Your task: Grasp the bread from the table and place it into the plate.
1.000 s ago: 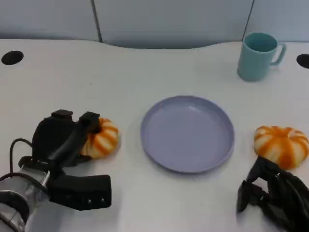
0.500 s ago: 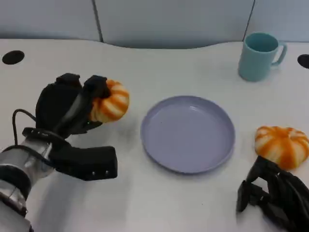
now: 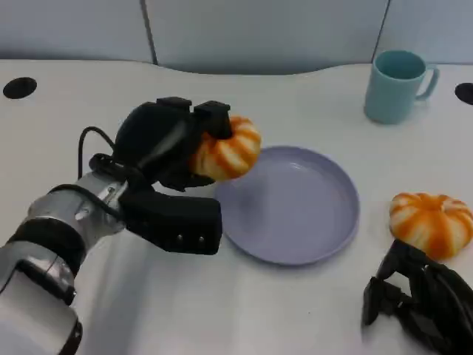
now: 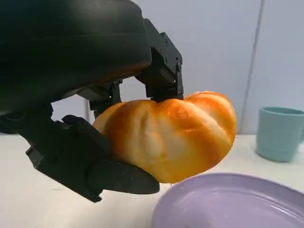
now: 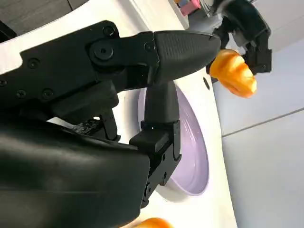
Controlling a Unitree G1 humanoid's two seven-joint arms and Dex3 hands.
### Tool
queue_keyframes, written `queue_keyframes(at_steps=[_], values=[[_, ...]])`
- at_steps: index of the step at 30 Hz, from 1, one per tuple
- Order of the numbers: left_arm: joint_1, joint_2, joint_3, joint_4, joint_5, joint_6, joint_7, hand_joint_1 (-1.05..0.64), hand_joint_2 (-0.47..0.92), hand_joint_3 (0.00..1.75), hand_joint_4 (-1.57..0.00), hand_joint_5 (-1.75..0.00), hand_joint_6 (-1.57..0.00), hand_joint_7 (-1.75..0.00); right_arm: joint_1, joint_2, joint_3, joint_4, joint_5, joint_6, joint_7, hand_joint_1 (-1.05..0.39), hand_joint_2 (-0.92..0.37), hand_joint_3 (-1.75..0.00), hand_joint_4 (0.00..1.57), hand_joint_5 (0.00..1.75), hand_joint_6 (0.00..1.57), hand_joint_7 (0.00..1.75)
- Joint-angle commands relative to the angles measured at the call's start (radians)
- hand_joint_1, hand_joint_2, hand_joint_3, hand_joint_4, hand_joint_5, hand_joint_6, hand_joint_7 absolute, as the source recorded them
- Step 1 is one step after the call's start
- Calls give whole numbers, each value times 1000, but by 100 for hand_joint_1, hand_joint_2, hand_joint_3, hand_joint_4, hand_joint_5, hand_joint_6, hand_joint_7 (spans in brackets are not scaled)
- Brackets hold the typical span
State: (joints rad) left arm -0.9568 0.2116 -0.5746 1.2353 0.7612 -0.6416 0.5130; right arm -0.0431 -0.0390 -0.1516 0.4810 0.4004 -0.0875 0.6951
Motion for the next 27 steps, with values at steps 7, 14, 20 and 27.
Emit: queue_keyframes(at_steps=[7,14,20,27], values=[[-58,-50,39,-11,-101,-43,-330,-22,63,99,-88,-175,-74,-175,25,-9,0,-13,-7,-10,-7,-55,-92,-38,64,175,49,165],[-70,-88,30,-7,-91,-24,-377,-26,63,105,-89,-175,-75,-175,29,-5,3,-21,-4,-2,-10,-55,-92,-37,64,175,49,164],[-66,-116,23,9,-80,-11,-350,-25,63,109,-90,-175,-76,-175,35,2,7,-30,-3,4,-14,-55,-92,-37,65,175,49,166],[-70,-145,1,21,-56,8,-309,-25,67,105,-89,-175,-74,-175,40,7,7,-36,1,2,-5,-54,-92,-38,65,175,52,161]])
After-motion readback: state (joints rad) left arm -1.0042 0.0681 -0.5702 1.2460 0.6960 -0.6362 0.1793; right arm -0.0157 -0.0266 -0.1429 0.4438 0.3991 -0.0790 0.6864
